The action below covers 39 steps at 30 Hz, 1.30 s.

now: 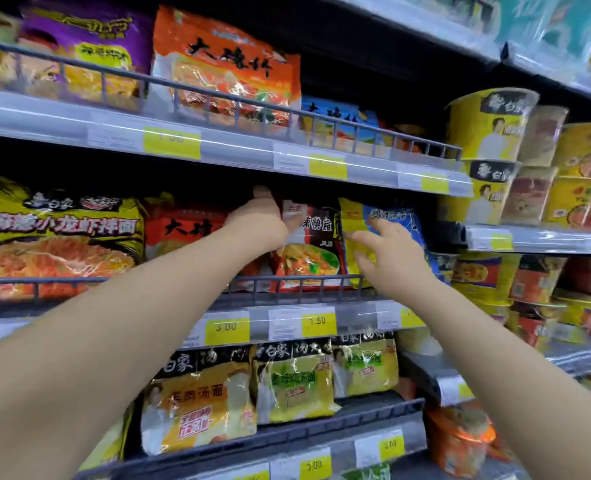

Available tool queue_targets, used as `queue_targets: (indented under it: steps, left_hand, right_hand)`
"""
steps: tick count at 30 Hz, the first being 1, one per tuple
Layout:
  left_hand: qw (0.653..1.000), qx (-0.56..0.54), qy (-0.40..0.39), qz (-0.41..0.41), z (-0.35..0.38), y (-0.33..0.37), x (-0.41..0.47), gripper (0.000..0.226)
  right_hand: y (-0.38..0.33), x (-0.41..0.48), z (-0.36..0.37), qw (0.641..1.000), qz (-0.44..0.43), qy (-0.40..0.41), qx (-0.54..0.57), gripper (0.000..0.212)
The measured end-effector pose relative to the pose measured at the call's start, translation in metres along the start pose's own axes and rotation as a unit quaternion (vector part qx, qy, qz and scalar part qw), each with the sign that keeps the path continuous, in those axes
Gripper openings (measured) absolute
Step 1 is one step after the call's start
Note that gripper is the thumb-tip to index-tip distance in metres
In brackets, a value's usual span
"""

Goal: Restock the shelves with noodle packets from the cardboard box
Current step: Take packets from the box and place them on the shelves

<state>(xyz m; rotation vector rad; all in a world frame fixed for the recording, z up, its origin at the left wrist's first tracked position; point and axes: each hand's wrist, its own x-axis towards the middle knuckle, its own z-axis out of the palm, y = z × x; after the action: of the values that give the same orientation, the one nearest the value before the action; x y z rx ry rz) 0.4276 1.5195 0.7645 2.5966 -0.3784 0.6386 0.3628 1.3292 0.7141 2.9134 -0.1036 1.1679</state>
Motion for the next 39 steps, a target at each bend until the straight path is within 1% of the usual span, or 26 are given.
queue_targets:
  steps: [1,3,5,8,10,13,15,17,18,20,22,24,27,30,32,34,35,37,39]
  left_hand:
    - [1.0,0.013,-0.006,-0.019,0.003,0.005,0.002,0.099]
    - [0.999,0.002,-0.014,-0.05,0.008,0.008,0.005,0.103]
    - [0.996,-0.044,-0.003,-0.082,0.011,0.006,0.004,0.104]
    - [0.986,-0.104,0.027,-0.124,0.014,0.0,0.002,0.098]
    - [0.987,-0.108,0.042,-0.112,0.015,-0.001,-0.003,0.093]
    - [0.998,-0.025,0.058,-0.023,0.015,0.0,-0.016,0.099]
    - [0.996,0.072,0.027,0.04,0.013,0.0,-0.022,0.103]
    - [0.982,0.163,-0.028,0.086,0.009,0.001,-0.022,0.101]
    - [0.975,0.192,-0.054,0.096,0.007,0.002,-0.019,0.101]
    - [0.962,0.24,-0.082,0.099,0.007,0.008,-0.014,0.1]
    - [0.949,0.286,-0.089,0.1,0.013,0.017,-0.011,0.095]
    - [0.943,0.306,-0.089,0.098,0.02,0.025,-0.009,0.092]
    - [0.944,0.298,-0.109,0.087,0.026,0.029,-0.007,0.091]
    - [0.961,0.225,-0.144,0.072,0.024,0.032,-0.005,0.089]
    - [0.967,0.2,-0.116,0.11,0.025,0.045,-0.009,0.079]
    - [0.965,0.164,-0.075,0.189,0.029,0.064,-0.014,0.066]
    - [0.963,0.143,-0.068,0.217,0.033,0.073,-0.016,0.059]
    - [0.964,0.112,-0.077,0.227,0.043,0.088,-0.017,0.05]
    - [0.968,0.104,-0.083,0.213,0.052,0.098,-0.017,0.05]
  right_hand:
    - [0.007,0.006,0.003,0.999,-0.013,-0.029,-0.011,0.038]
    - [0.018,0.014,0.009,0.997,-0.032,-0.071,-0.011,0.038]
    - [0.027,0.021,0.013,0.996,-0.031,-0.085,0.021,0.04]
    - [0.037,0.023,0.015,0.991,-0.037,-0.095,0.083,0.03]
    - [0.043,0.022,0.016,0.985,-0.058,-0.098,0.13,0.026]
    - [0.054,0.018,0.014,0.976,-0.092,-0.105,0.165,0.026]
    - [0.061,0.015,0.013,0.975,-0.101,-0.083,0.178,0.028]
    - [0.067,0.012,0.01,0.977,-0.101,-0.052,0.179,0.028]
    - [0.07,0.01,0.009,0.98,-0.095,-0.044,0.172,0.027]
    - [0.074,0.005,0.006,0.985,-0.073,-0.032,0.15,0.029]
    - [0.076,0.0,0.004,0.991,-0.057,0.002,0.123,0.034]
    - [0.079,-0.007,0.003,0.993,-0.048,0.019,0.108,0.038]
    - [0.083,-0.015,0.005,0.992,-0.054,-0.003,0.114,0.038]
    - [0.093,-0.022,0.002,0.991,-0.038,0.019,0.128,0.034]
    - [0.102,-0.027,-0.002,0.989,-0.017,0.04,0.139,0.031]
    - [0.111,-0.035,-0.004,0.99,0.006,0.044,0.134,0.031]
    - [0.115,-0.039,-0.003,0.99,0.021,0.043,0.131,0.031]
    - [0.124,-0.048,-0.001,0.991,0.056,0.033,0.121,0.036]
    - [0.133,-0.054,0.001,0.989,0.094,0.002,0.116,0.042]
